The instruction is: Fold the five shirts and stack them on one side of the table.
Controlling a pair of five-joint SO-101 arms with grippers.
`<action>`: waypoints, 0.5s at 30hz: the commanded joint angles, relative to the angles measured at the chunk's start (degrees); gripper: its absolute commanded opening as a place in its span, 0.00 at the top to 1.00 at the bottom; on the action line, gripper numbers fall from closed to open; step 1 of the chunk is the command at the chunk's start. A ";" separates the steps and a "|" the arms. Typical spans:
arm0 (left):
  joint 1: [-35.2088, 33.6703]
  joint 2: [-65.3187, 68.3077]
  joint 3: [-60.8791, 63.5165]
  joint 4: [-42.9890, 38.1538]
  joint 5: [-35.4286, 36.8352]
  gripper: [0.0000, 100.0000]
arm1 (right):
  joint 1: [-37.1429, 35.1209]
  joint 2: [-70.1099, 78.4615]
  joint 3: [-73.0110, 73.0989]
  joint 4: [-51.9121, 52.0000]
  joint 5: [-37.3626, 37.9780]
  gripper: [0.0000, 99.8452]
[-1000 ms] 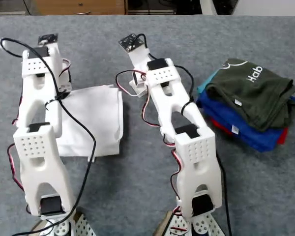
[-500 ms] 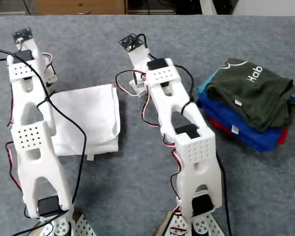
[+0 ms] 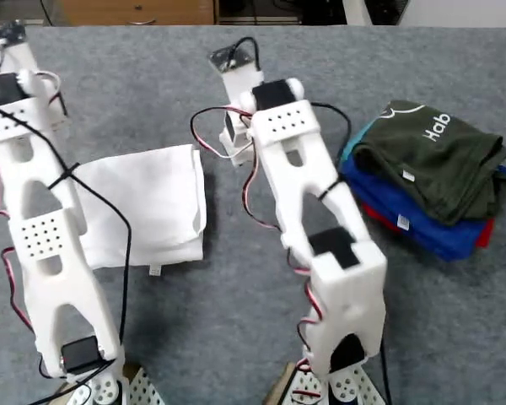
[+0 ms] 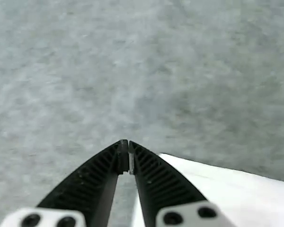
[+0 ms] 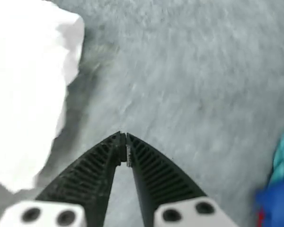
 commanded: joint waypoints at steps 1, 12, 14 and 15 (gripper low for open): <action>-3.87 -1.10 -2.37 0.79 -1.05 0.98 | -3.38 -10.95 0.57 5.36 -3.16 1.00; -8.79 -21.05 21.19 0.88 -2.37 0.98 | -10.07 -36.88 14.46 14.86 -7.91 1.00; -8.53 -29.23 33.32 0.79 -2.55 0.98 | -13.23 -42.68 18.24 14.68 -7.91 1.00; -8.53 -33.19 39.21 0.70 -2.55 0.98 | -14.90 -45.14 20.70 14.59 -8.70 1.00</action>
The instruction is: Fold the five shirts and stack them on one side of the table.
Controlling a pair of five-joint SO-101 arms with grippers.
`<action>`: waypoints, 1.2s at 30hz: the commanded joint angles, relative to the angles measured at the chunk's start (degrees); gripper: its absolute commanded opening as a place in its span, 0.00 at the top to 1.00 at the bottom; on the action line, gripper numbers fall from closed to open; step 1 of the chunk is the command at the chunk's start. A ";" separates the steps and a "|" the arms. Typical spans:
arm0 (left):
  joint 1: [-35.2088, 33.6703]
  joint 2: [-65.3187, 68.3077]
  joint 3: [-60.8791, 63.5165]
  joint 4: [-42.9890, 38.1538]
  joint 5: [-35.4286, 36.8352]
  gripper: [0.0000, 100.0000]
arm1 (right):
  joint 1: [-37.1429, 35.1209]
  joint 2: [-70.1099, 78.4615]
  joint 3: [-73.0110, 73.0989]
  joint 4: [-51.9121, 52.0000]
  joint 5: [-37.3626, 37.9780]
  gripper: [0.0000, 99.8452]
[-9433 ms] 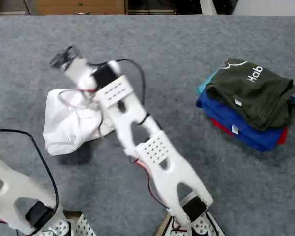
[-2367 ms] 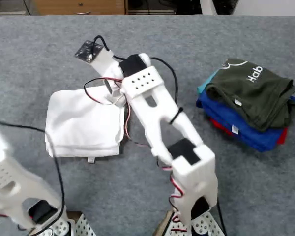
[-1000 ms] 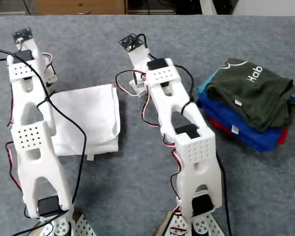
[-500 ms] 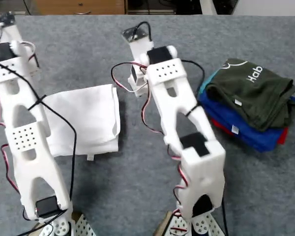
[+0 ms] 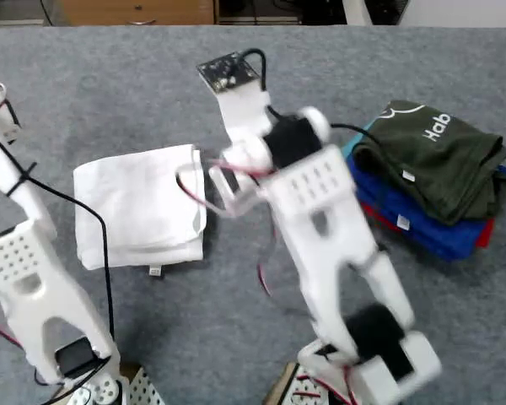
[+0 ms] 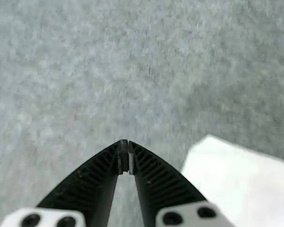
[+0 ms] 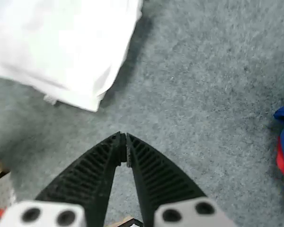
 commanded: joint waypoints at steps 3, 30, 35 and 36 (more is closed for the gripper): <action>-0.62 -23.43 30.68 0.44 -0.88 0.98 | -10.51 -13.41 12.70 -1.23 -5.80 1.00; -21.45 -34.24 53.80 -5.36 -5.71 0.98 | -18.07 19.56 18.15 -47.47 -58.37 0.60; -21.36 -34.24 53.80 -5.36 -5.71 0.98 | -17.98 28.35 15.16 -51.08 -60.75 0.60; -21.36 -34.24 53.80 -5.36 -5.71 0.98 | -17.63 30.20 14.37 -51.34 -61.01 0.60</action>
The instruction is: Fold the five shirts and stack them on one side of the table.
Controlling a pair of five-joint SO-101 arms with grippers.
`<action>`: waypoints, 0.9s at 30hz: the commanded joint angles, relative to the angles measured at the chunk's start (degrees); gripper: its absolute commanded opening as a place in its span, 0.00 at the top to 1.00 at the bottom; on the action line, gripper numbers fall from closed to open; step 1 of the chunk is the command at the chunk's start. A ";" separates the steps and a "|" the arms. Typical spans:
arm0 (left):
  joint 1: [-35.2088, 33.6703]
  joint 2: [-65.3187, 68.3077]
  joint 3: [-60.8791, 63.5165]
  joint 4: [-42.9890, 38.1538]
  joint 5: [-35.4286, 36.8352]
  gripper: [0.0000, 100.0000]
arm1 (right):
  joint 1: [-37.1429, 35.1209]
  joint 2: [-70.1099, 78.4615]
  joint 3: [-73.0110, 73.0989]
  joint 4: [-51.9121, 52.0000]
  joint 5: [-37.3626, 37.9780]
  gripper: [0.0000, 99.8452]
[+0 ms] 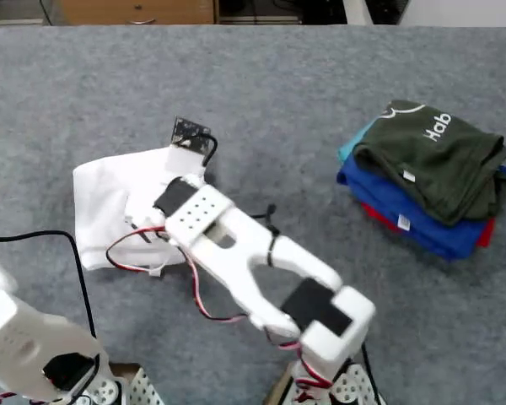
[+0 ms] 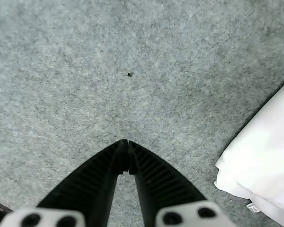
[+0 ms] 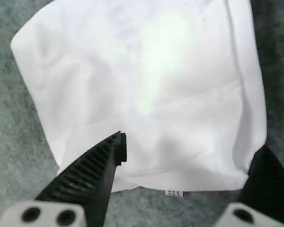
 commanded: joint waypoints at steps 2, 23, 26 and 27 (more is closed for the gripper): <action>-0.53 -2.68 0.09 -0.70 -0.53 0.98 | 0.48 6.37 -5.76 -1.93 -1.41 0.60; -0.53 -2.68 0.18 -0.70 -0.53 0.98 | 9.80 13.32 -16.84 9.49 13.36 1.00; -0.53 -2.68 0.18 -0.70 -0.53 0.98 | 10.59 10.51 -18.07 12.75 14.86 1.00; -0.53 -2.68 0.18 -0.70 -0.53 0.98 | 10.77 9.54 -18.33 13.45 15.38 1.00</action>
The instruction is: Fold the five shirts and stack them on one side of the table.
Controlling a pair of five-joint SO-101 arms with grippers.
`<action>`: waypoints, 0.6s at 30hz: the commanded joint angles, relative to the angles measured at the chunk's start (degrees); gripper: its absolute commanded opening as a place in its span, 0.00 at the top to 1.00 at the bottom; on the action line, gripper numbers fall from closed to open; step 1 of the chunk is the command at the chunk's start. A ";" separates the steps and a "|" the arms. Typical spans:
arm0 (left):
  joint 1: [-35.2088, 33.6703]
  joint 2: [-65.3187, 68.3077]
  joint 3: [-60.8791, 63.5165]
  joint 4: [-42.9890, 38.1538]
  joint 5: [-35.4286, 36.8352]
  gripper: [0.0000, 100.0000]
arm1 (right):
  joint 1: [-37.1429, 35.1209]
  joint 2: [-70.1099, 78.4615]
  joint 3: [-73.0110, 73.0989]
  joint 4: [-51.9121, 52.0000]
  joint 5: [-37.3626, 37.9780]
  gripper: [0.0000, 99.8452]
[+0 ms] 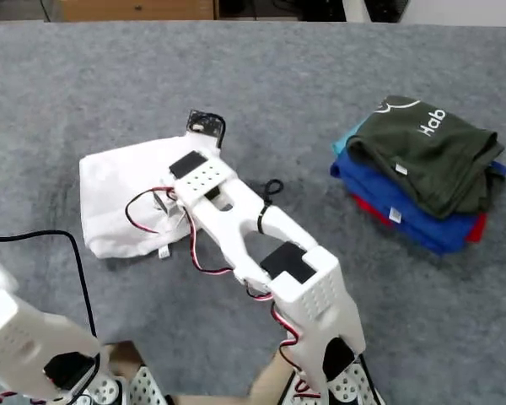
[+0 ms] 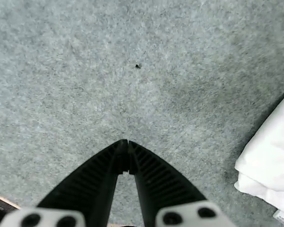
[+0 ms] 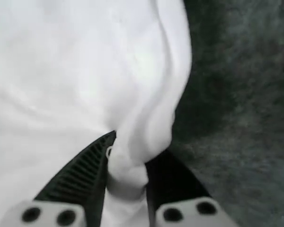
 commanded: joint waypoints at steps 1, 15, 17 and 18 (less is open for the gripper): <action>-0.53 -2.68 -0.18 -0.70 -0.53 0.98 | 1.89 -7.16 -3.47 2.73 2.11 1.00; -0.62 -2.68 -0.18 -0.44 -0.53 0.98 | 9.19 -22.02 -3.65 5.98 8.26 1.00; -0.62 -2.68 -0.18 -0.44 -0.53 0.98 | 10.07 -23.08 -3.65 7.12 9.14 1.00; -0.62 -2.68 -0.18 -0.44 -0.53 0.98 | 10.59 -23.43 -3.74 7.30 9.58 1.00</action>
